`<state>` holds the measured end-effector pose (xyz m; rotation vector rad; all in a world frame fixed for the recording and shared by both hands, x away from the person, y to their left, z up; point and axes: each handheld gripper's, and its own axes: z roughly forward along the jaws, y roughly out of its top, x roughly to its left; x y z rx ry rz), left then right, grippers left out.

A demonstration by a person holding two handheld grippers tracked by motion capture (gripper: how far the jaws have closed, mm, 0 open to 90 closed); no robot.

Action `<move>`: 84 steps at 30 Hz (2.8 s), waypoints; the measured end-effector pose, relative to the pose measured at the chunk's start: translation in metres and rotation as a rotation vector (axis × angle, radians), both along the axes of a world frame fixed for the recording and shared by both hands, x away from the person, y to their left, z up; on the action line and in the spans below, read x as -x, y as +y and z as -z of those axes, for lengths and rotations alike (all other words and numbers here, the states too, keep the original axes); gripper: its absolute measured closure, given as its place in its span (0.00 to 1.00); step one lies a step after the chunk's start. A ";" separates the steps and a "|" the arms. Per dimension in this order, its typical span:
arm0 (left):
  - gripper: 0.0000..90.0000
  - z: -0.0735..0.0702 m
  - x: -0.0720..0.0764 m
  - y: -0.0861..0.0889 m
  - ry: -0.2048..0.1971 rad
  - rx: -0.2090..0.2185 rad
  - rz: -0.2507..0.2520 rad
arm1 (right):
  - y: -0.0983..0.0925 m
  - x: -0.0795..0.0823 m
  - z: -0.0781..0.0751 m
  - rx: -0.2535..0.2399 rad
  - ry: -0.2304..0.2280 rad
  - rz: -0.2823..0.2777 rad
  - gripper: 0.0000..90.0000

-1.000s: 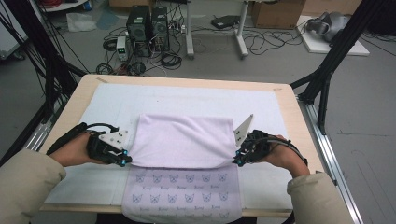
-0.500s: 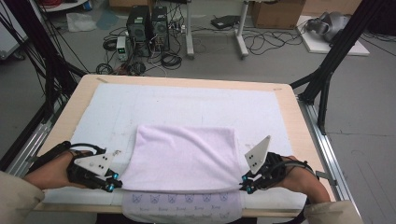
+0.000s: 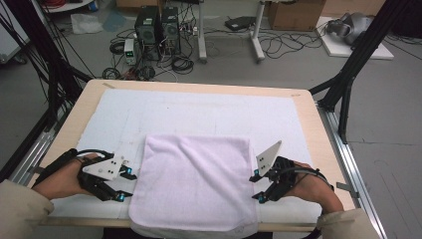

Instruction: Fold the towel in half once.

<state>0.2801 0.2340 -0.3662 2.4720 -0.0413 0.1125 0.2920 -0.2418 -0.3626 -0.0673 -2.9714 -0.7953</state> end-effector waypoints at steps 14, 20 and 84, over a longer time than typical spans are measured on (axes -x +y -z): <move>0.45 -0.001 -0.076 -0.007 -0.092 0.071 -0.269 | 0.007 -0.069 0.001 0.030 -0.142 0.296 0.31; 0.46 0.003 -0.107 -0.011 -0.073 0.054 -0.317 | 0.012 -0.100 0.008 0.101 -0.150 0.338 0.37; 0.55 -0.012 -0.207 -0.022 -0.150 -0.007 -0.501 | 0.015 -0.175 -0.013 0.084 -0.417 0.556 0.63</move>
